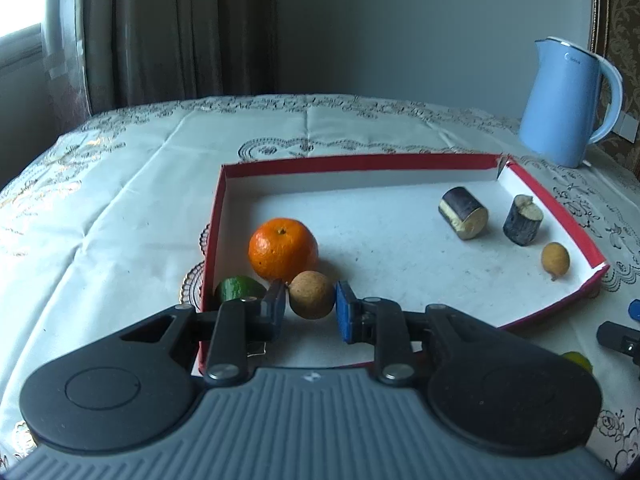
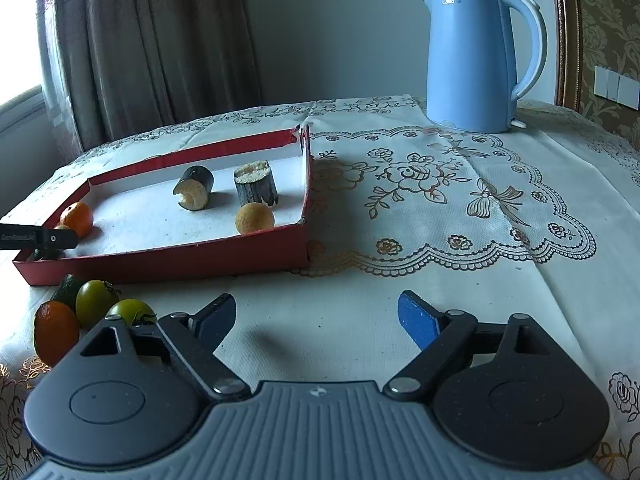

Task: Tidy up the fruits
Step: 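Carry the brown fruit into the red box with the left gripper and release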

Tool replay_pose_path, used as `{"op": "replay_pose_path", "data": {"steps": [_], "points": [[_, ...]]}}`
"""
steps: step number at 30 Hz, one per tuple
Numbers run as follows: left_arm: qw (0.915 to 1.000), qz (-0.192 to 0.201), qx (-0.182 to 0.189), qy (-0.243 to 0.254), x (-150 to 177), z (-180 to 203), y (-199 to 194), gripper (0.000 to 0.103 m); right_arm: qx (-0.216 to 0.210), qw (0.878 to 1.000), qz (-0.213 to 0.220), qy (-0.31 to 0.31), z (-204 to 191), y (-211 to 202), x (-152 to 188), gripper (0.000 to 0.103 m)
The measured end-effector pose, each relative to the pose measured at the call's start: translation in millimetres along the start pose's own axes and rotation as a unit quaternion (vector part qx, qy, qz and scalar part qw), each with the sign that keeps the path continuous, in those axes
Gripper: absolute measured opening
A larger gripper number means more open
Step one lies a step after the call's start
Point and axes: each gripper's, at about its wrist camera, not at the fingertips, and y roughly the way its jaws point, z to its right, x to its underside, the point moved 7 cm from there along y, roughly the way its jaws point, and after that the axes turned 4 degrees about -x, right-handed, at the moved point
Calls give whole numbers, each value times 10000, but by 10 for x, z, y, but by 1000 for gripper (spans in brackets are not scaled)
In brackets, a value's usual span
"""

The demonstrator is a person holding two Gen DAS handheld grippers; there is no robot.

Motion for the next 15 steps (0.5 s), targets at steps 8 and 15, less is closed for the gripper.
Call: {"op": "replay_pose_path", "data": {"steps": [8,15], "points": [[9999,54,-54,150,20,42,48,24,11,10000,-17,-29,-7,8,1,89],[9998,137,117,104,47,52,-79,45,21,10000,-32,-58,-14,12,5,91]]}}
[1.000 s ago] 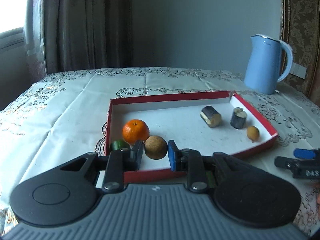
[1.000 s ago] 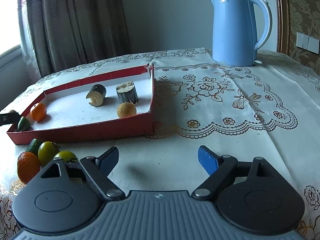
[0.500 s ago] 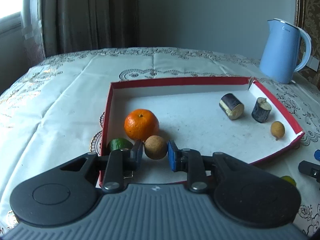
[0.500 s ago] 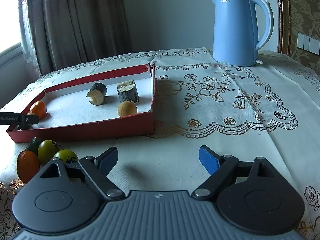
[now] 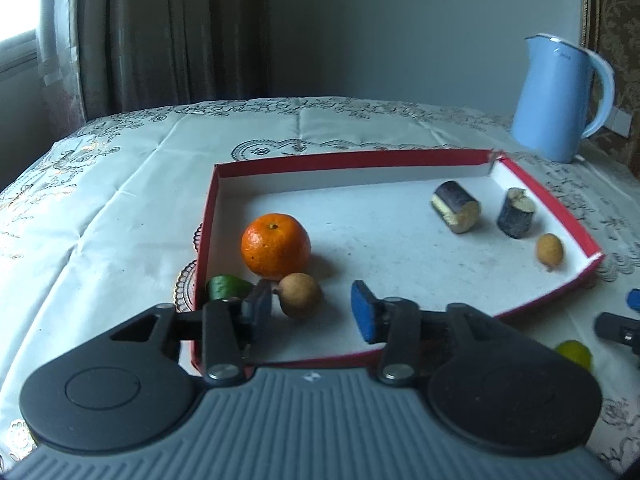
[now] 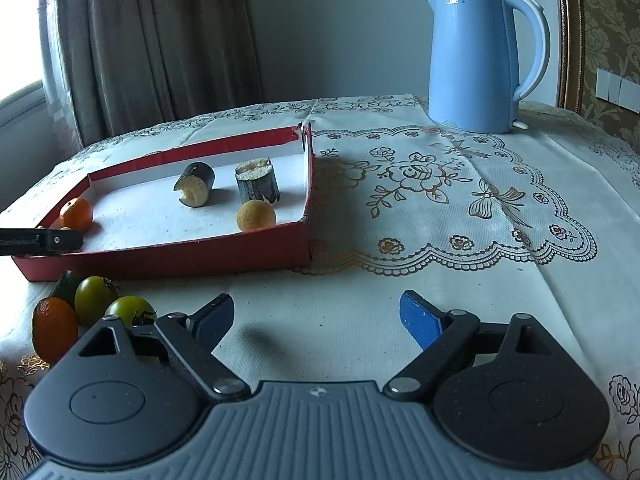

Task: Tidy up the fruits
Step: 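Carry the brown fruit into the red box with the left gripper and release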

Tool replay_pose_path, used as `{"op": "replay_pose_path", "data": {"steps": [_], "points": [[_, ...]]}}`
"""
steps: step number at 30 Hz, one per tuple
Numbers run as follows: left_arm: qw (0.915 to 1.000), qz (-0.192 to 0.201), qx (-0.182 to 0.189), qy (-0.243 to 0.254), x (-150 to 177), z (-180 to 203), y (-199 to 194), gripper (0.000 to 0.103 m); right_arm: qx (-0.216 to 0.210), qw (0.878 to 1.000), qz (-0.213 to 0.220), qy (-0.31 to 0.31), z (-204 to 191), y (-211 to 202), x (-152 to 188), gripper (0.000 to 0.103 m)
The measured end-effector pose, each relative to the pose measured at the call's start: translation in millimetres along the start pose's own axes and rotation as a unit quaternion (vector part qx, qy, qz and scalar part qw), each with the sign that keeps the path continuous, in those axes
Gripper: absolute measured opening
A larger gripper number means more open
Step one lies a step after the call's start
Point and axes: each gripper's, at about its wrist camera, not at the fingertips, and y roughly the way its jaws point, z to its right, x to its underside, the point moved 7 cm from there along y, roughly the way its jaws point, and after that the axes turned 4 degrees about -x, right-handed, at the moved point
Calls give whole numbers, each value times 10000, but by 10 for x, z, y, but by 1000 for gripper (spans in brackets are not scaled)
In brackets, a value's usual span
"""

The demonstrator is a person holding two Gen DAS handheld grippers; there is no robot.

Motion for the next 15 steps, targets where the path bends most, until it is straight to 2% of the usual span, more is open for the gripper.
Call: {"op": "replay_pose_path", "data": {"steps": [2,5,7,10,15], "points": [[9999,67,78,-12,19,20,-101,49,6,10000,-11,-19,-6,7,2,91],[9996,208,206,7,49,79,-272,64,13,10000,-18,-35,-10,7,4,91],[9990,439,62,57,66,108,-426,91,15,10000,-18,-36,-11,7,4,91],[9959,883,-147,146,102,129,-645,95,19,10000,-21,-40,-13,10,3,91],[9956,899,-172,196,296,135,-796,96,21,10000,-23,-43,-16,10,4,91]]}}
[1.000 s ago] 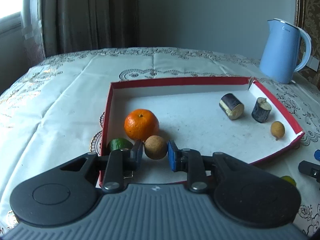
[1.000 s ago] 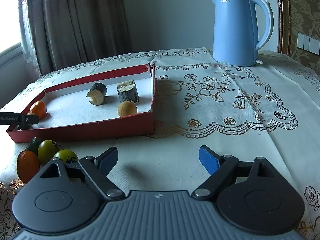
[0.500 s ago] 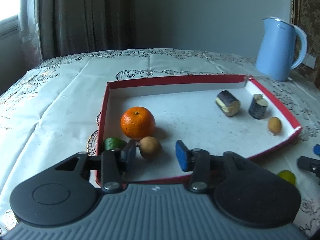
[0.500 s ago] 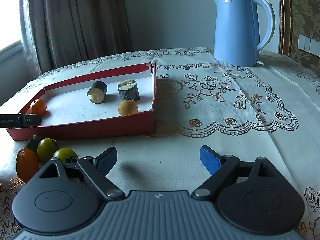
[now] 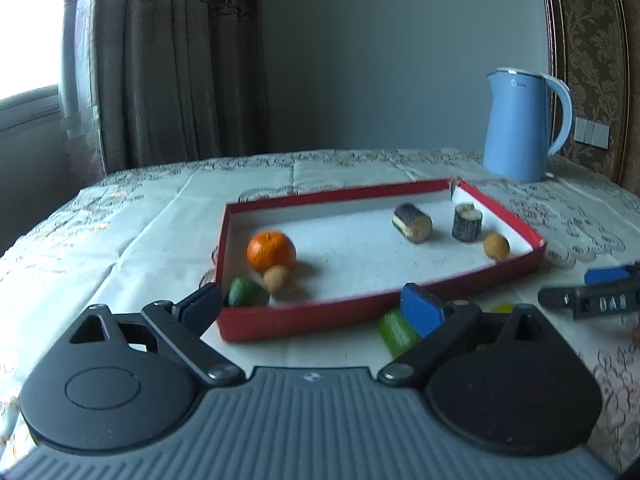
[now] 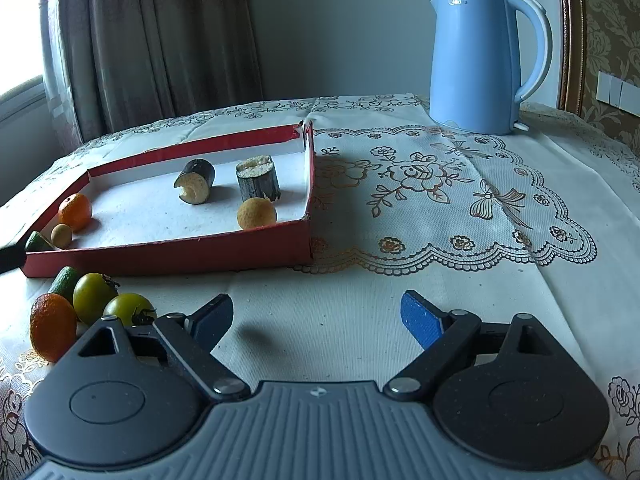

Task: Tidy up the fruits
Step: 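Carry the brown fruit into the red box with the left gripper and release, then reach the right gripper to a green tomato and close on it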

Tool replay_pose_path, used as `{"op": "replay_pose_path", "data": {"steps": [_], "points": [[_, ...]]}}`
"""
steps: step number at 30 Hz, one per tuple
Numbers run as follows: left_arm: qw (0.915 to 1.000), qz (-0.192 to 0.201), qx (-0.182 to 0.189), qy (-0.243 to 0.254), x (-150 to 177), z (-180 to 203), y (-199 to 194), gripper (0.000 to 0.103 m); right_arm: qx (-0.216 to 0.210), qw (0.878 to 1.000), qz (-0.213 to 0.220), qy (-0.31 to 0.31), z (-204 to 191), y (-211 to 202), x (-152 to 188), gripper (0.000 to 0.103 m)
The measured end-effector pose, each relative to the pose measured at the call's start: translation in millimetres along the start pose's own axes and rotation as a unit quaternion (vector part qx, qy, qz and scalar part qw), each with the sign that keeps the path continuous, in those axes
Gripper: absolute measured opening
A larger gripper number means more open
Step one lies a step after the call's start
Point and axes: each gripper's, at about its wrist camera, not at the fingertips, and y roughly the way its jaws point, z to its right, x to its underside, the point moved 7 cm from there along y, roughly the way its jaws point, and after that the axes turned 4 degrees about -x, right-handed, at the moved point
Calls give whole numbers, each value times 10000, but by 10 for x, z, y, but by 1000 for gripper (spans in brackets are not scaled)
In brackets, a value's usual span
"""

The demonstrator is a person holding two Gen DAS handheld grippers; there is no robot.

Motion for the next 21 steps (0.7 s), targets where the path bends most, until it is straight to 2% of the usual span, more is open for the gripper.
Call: {"op": "replay_pose_path", "data": {"steps": [6,16,21], "points": [[9990,-269,-271,-217,166,-134,41,98,17,10000,-19,-39,-8,5,2,92],[9949,-873,-267,-424,363,-237,267,100,48,9999,-39,-82,-19,8,6,92],[9932,-1003,-271,-528,363,-264,317,103,30,10000,-27,-63,-14,3,4,92]]}}
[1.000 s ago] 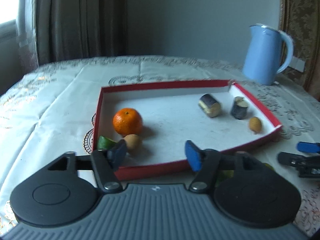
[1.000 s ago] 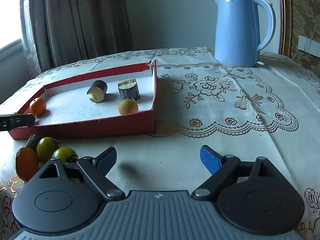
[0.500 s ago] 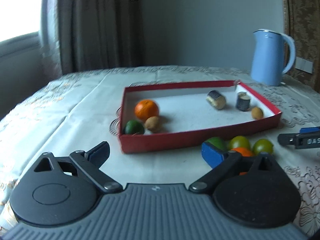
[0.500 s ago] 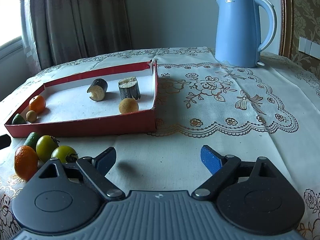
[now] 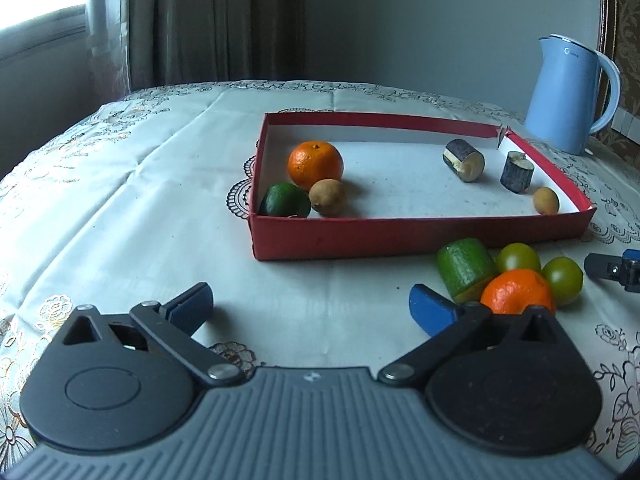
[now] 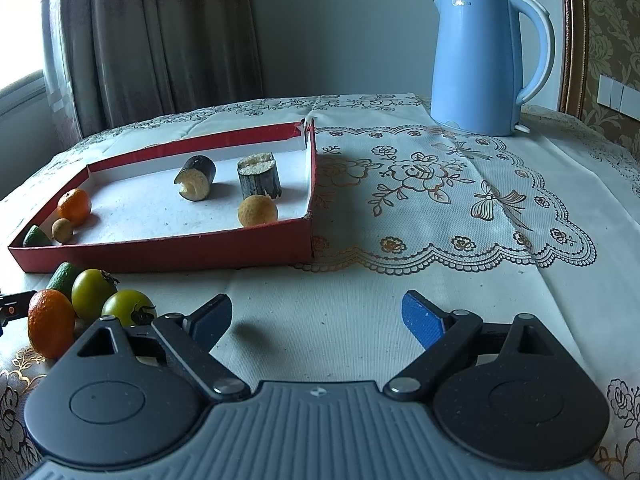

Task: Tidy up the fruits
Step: 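Reach the right gripper to a green tomato and close on it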

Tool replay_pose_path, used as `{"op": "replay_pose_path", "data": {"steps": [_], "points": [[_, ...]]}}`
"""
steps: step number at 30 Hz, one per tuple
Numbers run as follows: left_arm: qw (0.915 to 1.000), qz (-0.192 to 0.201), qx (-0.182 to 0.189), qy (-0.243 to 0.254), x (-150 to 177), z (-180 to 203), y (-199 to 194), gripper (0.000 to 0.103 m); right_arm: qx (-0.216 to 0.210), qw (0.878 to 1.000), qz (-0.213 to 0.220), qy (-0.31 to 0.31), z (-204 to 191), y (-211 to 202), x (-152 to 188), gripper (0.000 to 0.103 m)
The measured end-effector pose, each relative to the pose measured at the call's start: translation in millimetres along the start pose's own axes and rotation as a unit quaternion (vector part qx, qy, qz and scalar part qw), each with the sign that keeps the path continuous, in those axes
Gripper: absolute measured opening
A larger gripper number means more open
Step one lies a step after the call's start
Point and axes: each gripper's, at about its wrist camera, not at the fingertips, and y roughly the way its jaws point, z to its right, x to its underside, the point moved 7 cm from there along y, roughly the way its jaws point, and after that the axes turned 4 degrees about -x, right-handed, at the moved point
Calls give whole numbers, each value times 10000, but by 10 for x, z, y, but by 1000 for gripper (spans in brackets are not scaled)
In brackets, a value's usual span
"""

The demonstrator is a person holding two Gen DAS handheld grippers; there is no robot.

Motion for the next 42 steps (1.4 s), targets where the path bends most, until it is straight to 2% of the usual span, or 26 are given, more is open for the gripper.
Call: {"op": "replay_pose_path", "data": {"steps": [6,8,10,16,23,26,30,42], "points": [[9998,-87,-96,116,3,32,25,103,-123,9998,118,93,13,-52,-12,93],[9999,-87,-94,111,3,28,29,103,-353,9992,170,73,-44,-109,-13,93],[9999,-76,-64,72,4,19,25,103,-636,9978,141,-80,-155,-177,29,93],[9999,-87,-95,114,7,20,26,103,-801,9937,398,-676,-475,-411,104,93],[9999,-87,-94,113,7,20,25,103,-899,9901,354,-1018,-702,-370,91,92],[9999,-88,-95,114,8,19,25,103,-949,9888,285,-1117,-769,-302,90,87],[9999,-87,-95,114,8,17,24,103,-1025,9877,116,-1175,-843,-177,88,69],[9999,-87,-94,114,9,17,23,103,-1299,9852,-56,-1115,-903,-23,78,42]]}}
